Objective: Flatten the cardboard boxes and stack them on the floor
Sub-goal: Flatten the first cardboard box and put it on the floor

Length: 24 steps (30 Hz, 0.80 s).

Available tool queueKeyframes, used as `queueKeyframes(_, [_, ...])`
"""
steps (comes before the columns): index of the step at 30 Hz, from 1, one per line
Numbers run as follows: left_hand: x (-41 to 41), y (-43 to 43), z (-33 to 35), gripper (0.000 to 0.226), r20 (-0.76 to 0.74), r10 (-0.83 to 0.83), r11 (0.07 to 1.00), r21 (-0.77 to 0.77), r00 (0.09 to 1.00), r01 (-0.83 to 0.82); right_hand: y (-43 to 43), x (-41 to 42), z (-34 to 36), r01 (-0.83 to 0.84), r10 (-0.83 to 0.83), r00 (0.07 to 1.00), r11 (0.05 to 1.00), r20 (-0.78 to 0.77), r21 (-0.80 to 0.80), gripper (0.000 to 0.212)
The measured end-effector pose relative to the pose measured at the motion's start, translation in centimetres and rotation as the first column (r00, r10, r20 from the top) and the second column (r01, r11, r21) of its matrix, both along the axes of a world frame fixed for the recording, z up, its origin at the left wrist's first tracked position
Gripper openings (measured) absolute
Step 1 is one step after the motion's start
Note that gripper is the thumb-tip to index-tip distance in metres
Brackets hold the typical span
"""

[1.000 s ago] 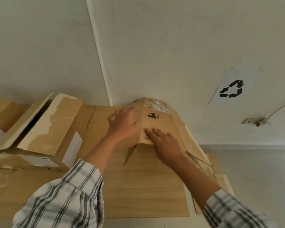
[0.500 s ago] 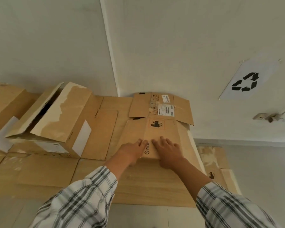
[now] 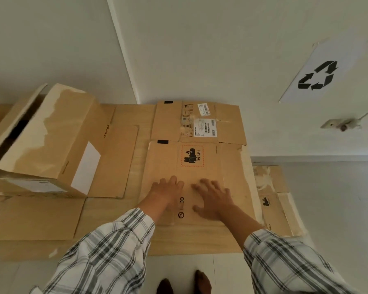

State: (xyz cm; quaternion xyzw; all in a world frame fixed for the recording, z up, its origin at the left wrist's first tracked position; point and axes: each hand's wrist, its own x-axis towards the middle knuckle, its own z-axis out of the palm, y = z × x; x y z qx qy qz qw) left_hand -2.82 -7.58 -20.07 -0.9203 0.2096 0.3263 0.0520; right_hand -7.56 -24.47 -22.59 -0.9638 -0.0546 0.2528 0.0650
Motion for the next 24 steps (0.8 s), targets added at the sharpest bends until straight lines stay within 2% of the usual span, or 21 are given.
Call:
queueKeyframes(2, [2.1, -0.9, -0.4, 0.057, 0.030, 0.024, 0.999, -0.046, 0.999, -0.022, -0.8, 2.4, 0.0, 0.151, -0.153, 0.984, 0.988, 0.087, 0.035, 0.070])
queueKeyframes(4, [4.4, -2.0, -0.9, 0.061, 0.050, 0.051, 0.995, -0.094, 0.997, -0.047, -1.6, 4.8, -0.3, 0.220, -0.221, 0.973, 0.975, 0.073, 0.016, 0.070])
queueKeyframes(8, [8.1, -3.7, -2.4, 0.084, 0.100, 0.091, 0.986, -0.146, 0.991, -0.076, -2.5, 8.6, -1.3, 0.217, -0.217, 0.976, 0.976, -0.002, 0.001, 0.075])
queueKeyframes(12, [11.0, -4.6, -3.4, 0.112, 0.005, 0.161, 0.978, -0.138, 0.987, -0.159, -3.2, 11.7, -2.2, 0.234, -0.232, 0.968, 0.972, -0.093, 0.009, 0.093])
queueKeyframes(14, [11.9, -5.0, -3.5, 0.118, -0.006, 0.170, 0.975, -0.147, 0.986, -0.168, -3.2, 12.6, -2.3, 0.252, -0.249, 0.957, 0.968, -0.146, -0.003, 0.100])
queueKeyframes(20, [12.7, -5.5, -4.1, 0.114, 0.044, 0.160, 0.978, -0.138, 0.986, -0.153, -2.7, 13.0, -2.5, 0.263, -0.267, 0.947, 0.964, -0.180, -0.048, 0.101])
queueKeyframes(24, [11.2, -4.6, -4.7, 0.107, 0.035, 0.181, 0.971, -0.162, 0.983, -0.174, -3.1, 11.0, -2.8, 0.237, -0.238, 0.969, 0.971, -0.062, -0.014, 0.091])
